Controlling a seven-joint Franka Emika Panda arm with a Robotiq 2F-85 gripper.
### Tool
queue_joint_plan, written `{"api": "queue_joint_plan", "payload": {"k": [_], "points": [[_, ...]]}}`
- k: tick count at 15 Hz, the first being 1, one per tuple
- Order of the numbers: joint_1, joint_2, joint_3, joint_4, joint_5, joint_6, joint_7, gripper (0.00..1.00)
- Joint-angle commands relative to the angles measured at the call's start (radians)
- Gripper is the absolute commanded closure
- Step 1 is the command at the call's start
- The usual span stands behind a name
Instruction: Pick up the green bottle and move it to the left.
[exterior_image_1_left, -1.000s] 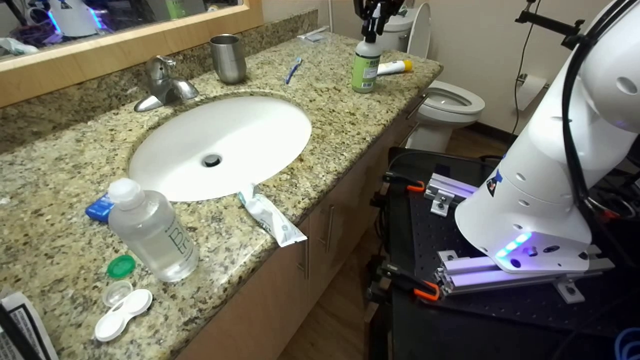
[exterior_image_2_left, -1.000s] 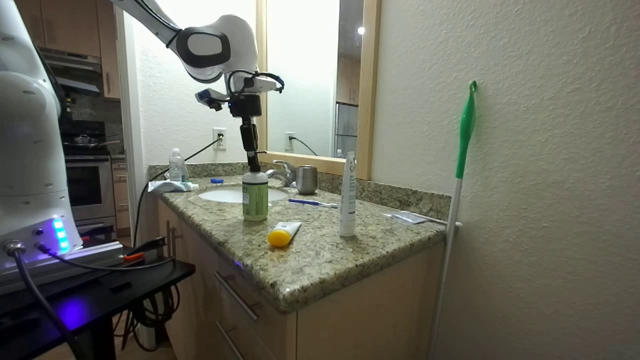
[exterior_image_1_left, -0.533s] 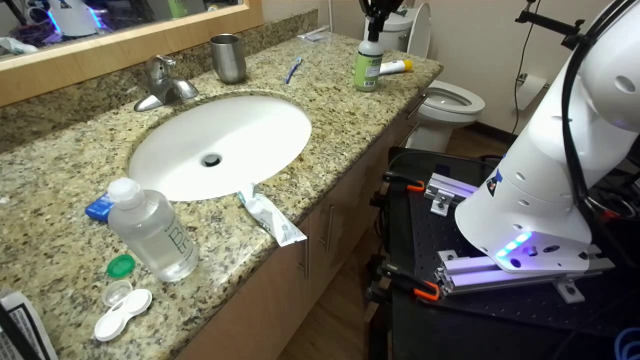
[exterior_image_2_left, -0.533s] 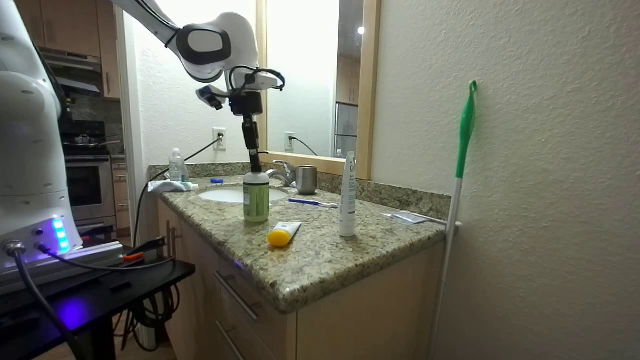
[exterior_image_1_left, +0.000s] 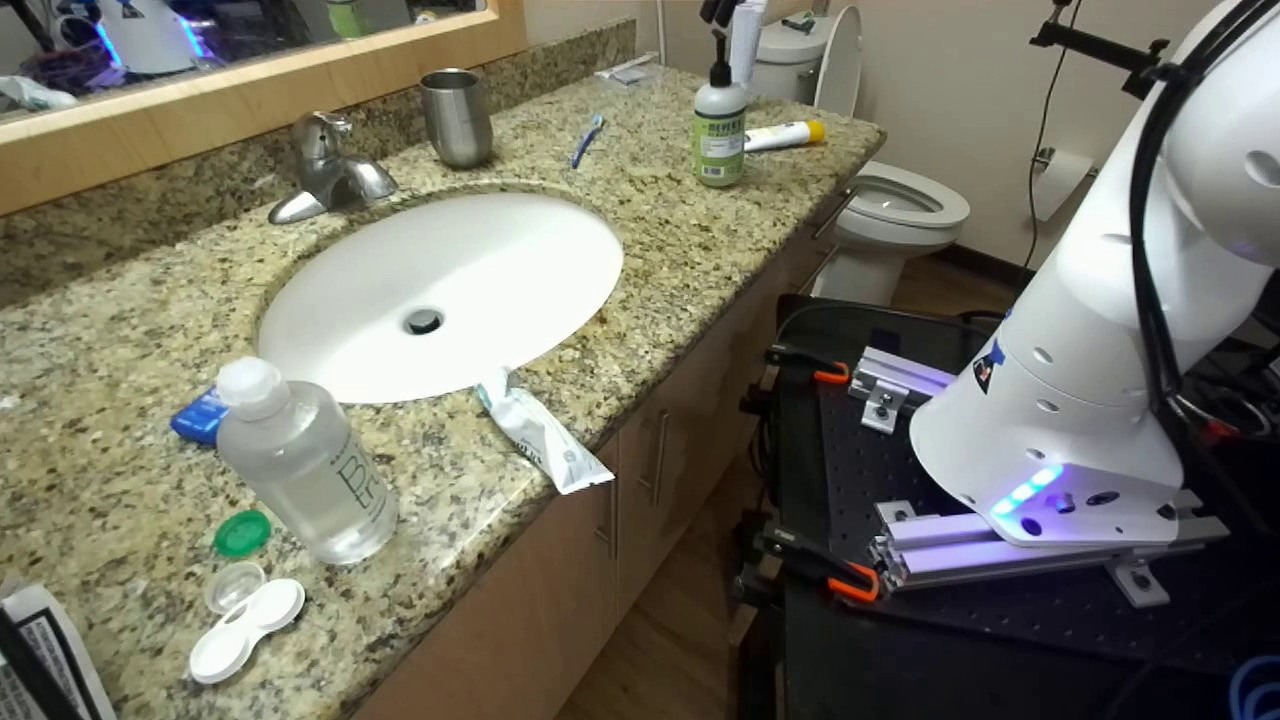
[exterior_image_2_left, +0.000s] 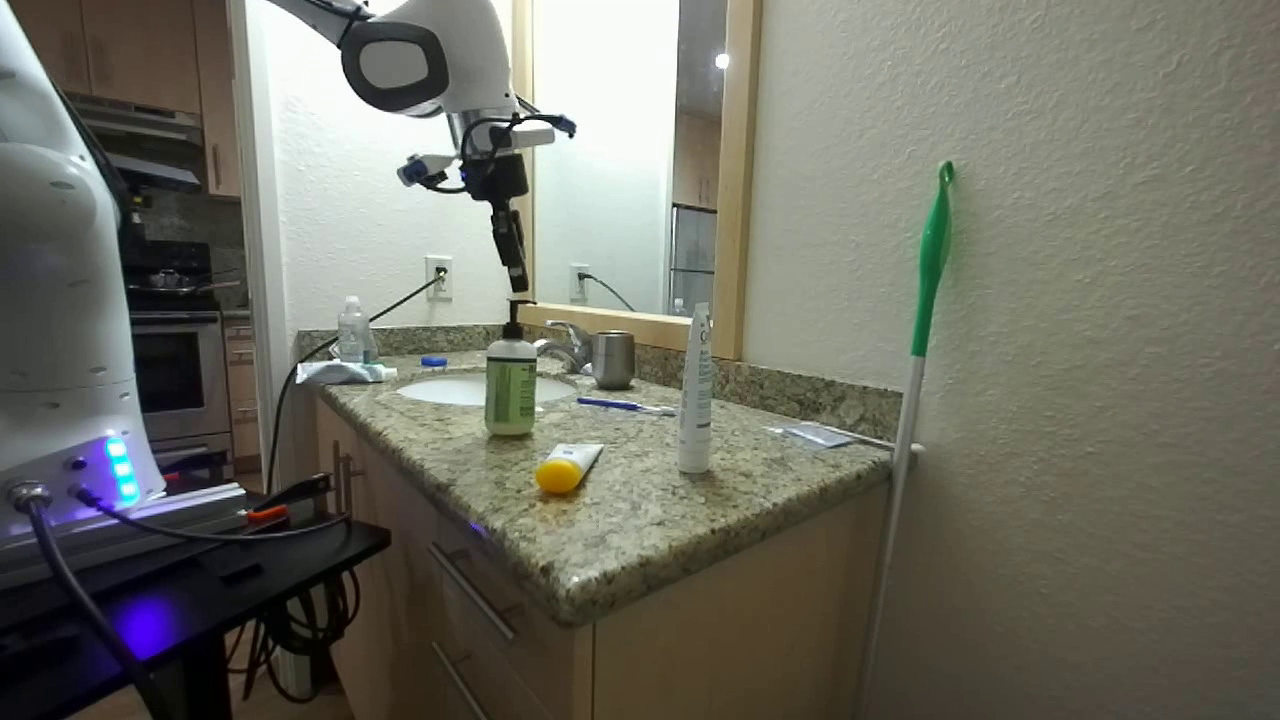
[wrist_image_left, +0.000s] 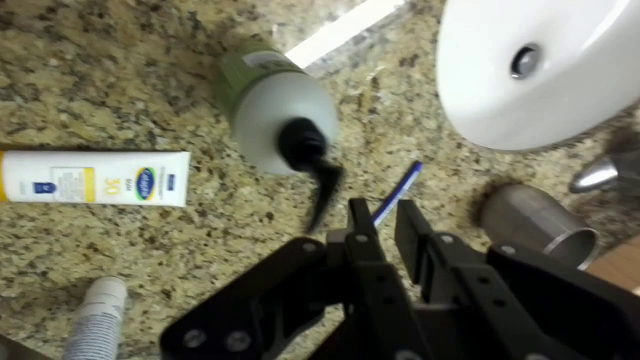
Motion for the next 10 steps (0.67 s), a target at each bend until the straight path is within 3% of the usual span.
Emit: {"api": "queue_joint_plan", "payload": {"k": [1,3,4,5,6,10], "points": [[0.044,-0.115,0.012,0.017,0.083,-0.087,-0.056,0.95],[0.041,-0.135,0.045,0.032,0.045,-0.138,-0.007,0.95],[0.038,-0.142,0.058,0.036,0.034,-0.158,0.014,0.55],[0.042,-0.135,0.04,0.024,0.051,-0.113,-0.011,0.78],[0.042,-0.147,0.049,0.025,0.049,-0.127,0.0,0.47],[-0.027,-0.131,0.05,0.028,-0.037,-0.193,0.086,0.19]]}}
